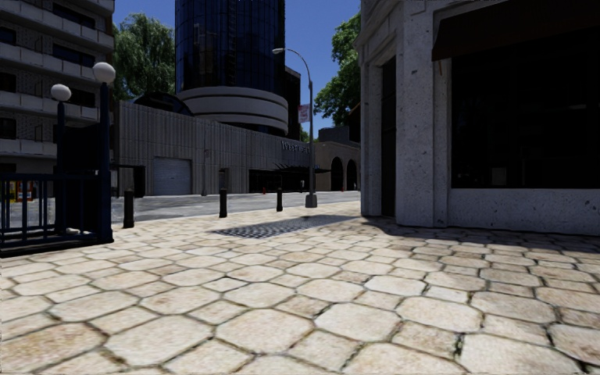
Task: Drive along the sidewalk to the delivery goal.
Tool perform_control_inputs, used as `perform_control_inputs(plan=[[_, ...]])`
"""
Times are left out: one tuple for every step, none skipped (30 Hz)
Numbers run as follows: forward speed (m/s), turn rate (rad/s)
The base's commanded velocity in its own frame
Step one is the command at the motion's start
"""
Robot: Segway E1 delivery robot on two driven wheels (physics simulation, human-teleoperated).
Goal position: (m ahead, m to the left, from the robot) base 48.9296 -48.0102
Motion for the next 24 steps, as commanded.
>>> perform_control_inputs(plan=[[2.0,0.0],[2.0,0.0],[2.0,0.0],[2.0,0.0],[2.0,0.0],[2.0,0.0],[2.0,0.0],[2.0,0.0],[2.0,0.0],[2.0,0.0],[2.0,0.0],[2.0,0.0],[2.0,0.0],[2.0,0.0],[2.0,0.0],[2.0,0.0],[2.0,0.0],[2.0,0.0],[2.0,0.0],[2.0,0.0],[2.0,0.0],[2.0,0.0],[2.0,0.0],[2.0,0.0]])
